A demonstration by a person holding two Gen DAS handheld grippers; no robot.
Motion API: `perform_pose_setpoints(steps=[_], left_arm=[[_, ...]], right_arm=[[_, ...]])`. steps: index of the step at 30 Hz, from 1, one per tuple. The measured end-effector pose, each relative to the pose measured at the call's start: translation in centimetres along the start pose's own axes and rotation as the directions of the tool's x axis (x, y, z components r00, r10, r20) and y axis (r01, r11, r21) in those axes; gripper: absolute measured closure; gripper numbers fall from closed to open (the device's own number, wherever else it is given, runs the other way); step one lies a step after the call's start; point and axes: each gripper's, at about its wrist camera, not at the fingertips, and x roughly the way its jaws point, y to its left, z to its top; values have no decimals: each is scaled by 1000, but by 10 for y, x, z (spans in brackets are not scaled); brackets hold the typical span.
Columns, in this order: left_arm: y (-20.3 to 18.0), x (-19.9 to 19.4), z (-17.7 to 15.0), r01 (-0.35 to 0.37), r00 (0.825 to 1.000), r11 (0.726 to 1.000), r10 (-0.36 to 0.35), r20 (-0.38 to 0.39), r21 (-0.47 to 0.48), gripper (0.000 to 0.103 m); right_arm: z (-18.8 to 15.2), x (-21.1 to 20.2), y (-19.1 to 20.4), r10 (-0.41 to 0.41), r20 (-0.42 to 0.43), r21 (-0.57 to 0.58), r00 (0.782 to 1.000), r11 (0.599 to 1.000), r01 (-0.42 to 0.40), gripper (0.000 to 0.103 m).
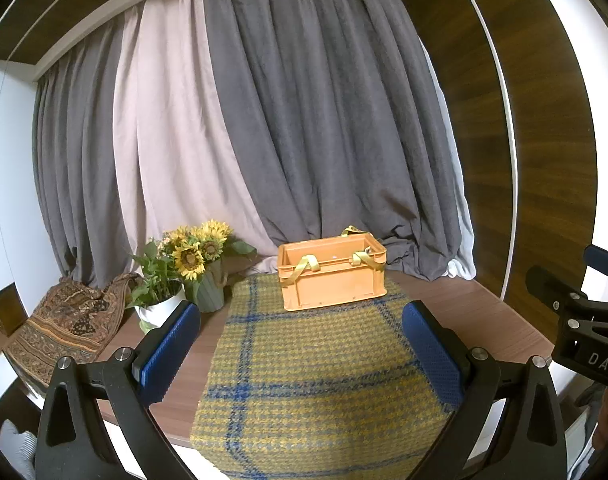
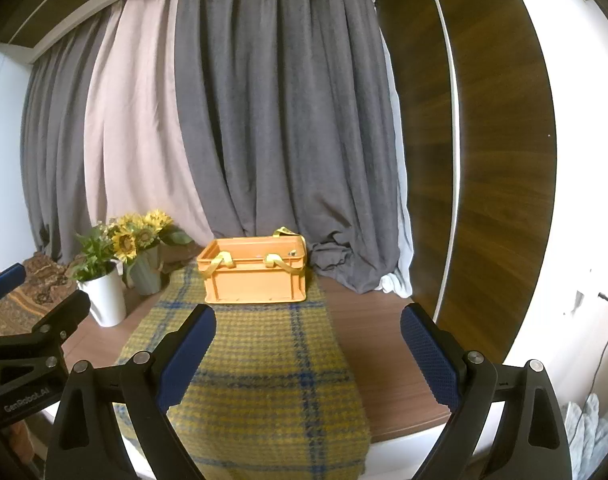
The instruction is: Organize soft objects
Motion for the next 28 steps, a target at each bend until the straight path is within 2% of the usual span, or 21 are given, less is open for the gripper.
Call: perform_pose_setpoints(steps=[28], left_arm=[[1,3,-2,1,1000,1000,-1,3,1,0]], right_arm=[[2,5,-2,-2,-7,8,1000,1000,2,8]])
